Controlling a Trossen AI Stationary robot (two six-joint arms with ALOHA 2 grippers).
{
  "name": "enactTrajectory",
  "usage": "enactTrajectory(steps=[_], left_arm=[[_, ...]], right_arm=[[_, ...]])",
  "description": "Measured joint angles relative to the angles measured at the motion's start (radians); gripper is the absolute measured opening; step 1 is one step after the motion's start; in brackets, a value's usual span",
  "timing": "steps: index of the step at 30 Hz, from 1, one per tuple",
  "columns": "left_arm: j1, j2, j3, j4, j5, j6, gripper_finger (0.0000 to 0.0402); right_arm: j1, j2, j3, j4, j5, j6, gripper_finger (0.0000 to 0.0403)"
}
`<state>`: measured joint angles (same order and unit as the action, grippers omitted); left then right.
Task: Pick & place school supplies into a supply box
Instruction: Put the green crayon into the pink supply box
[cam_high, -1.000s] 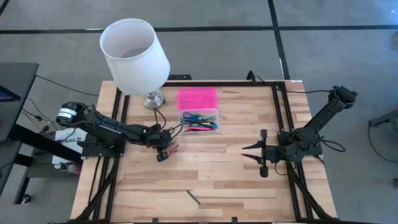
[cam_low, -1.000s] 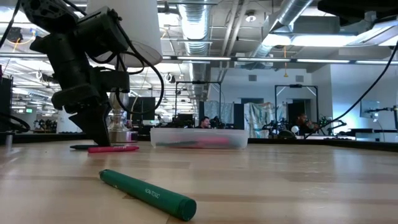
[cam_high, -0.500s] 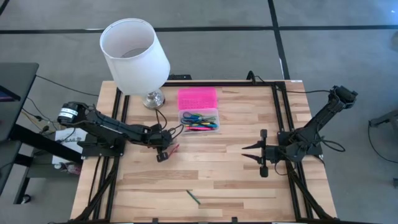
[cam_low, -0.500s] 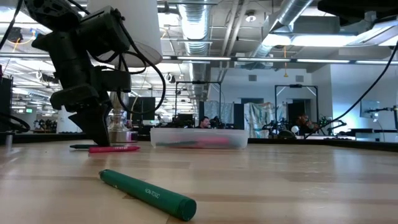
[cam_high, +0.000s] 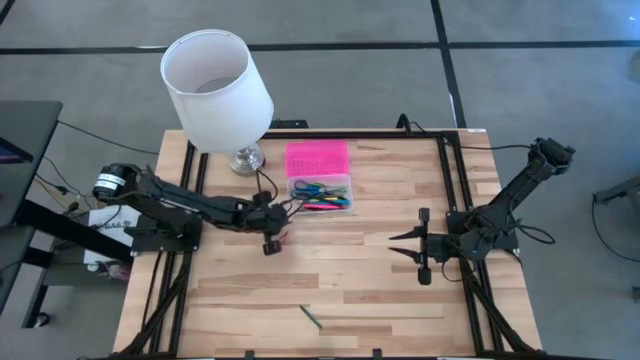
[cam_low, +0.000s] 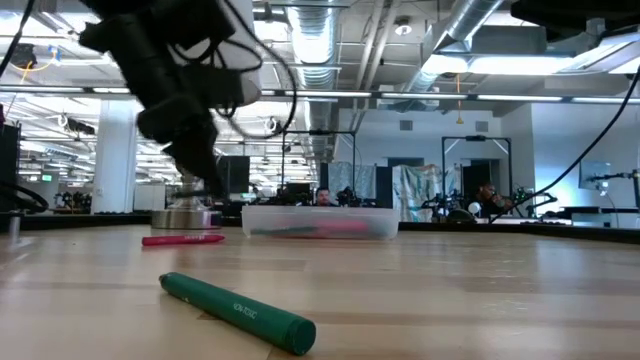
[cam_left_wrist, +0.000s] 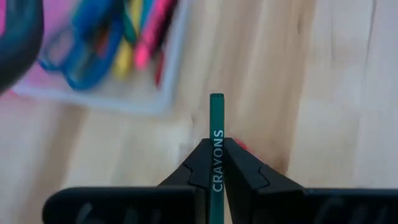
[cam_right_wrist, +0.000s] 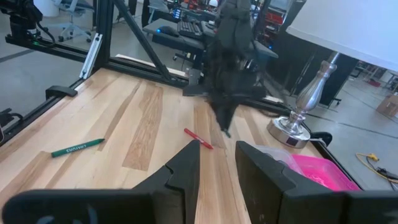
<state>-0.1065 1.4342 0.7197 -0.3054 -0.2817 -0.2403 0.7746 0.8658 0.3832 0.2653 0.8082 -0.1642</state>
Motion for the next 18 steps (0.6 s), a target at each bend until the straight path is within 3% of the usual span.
enactTrajectory(steps=[10, 18], left_arm=[[0.097, 0.010, 0.070, 0.184, -0.035, 0.189, 0.0013], [0.204, 0.083, 0.070, 0.340, 0.049, 0.255, 0.0013]], right_arm=[[0.000, 0.000, 0.000, 0.000, 0.000, 0.000, 0.0097], [0.000, -0.001, 0.000, -0.011, 0.000, 0.000, 0.0097]])
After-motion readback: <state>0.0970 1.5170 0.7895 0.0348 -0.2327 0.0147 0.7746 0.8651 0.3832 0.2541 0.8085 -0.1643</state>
